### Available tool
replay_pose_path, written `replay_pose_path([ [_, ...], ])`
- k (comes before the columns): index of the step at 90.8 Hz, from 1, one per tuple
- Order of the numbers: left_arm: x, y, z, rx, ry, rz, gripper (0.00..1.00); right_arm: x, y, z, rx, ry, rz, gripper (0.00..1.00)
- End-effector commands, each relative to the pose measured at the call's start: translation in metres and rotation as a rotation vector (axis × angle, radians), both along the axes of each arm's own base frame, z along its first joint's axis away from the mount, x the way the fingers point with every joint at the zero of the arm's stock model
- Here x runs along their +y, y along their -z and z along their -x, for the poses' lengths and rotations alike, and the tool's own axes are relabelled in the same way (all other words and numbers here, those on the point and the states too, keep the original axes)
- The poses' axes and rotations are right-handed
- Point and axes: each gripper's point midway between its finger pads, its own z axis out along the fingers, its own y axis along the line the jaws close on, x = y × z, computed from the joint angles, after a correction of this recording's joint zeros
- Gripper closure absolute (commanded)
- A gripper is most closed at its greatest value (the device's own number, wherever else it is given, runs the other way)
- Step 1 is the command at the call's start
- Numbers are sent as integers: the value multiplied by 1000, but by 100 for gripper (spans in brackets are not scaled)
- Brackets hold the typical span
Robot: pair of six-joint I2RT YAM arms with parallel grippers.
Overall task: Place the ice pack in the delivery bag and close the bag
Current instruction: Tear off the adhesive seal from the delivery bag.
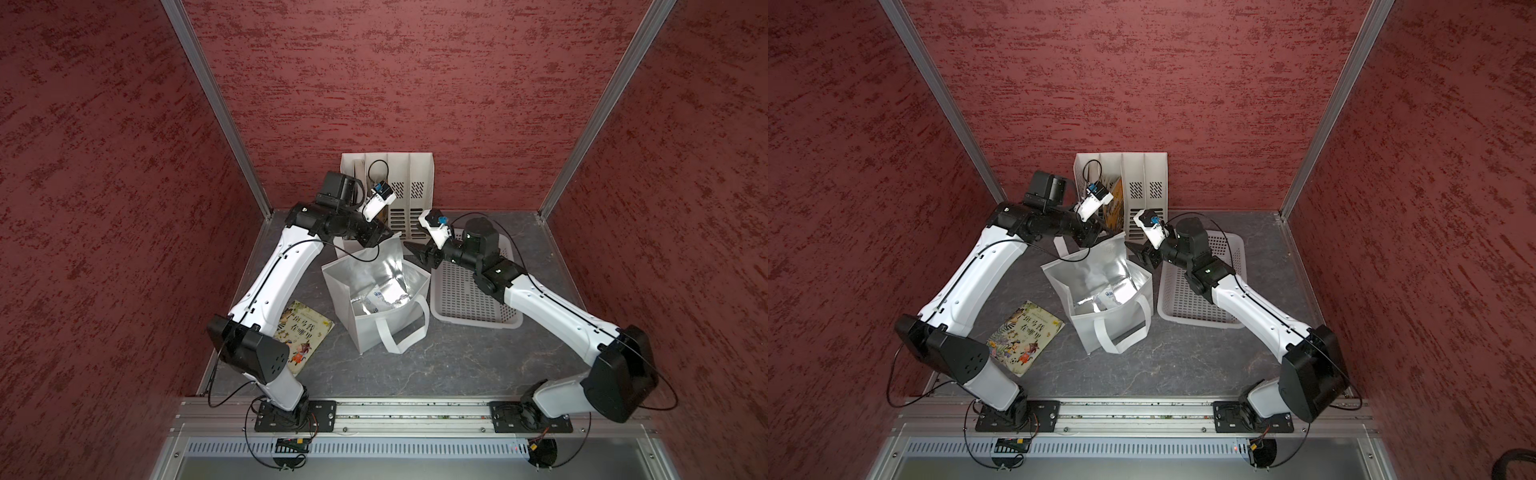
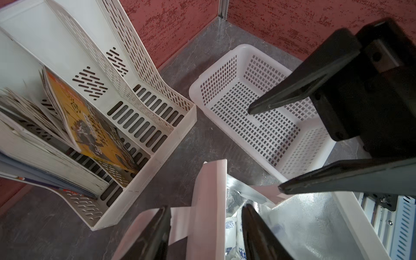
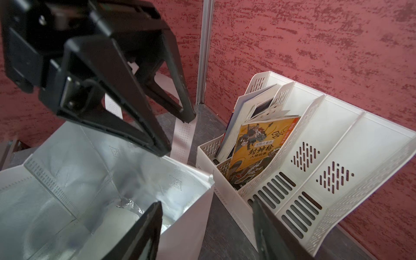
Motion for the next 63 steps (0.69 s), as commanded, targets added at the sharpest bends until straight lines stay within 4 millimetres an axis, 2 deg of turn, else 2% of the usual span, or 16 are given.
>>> replay_pose_path([
  [1,3,15,4,73,4,-60,50,6,0,-7,-2,-25,23,37],
  [22,-3,10,11,76,46,-25,50,9,0,-21,-9,2,9,46],
  [34,-1,18,5,81,27,-51,50,12,-1,-25,-13,3,-13,51],
  [46,0,24,2,95,22,-63,57,14,-3,-26,-19,1,-29,53],
  [52,0,26,0,96,18,-69,66,13,-3,-27,-20,6,-33,54],
  [63,0,27,-1,100,19,-68,69,15,-4,-28,-25,0,-36,57],
])
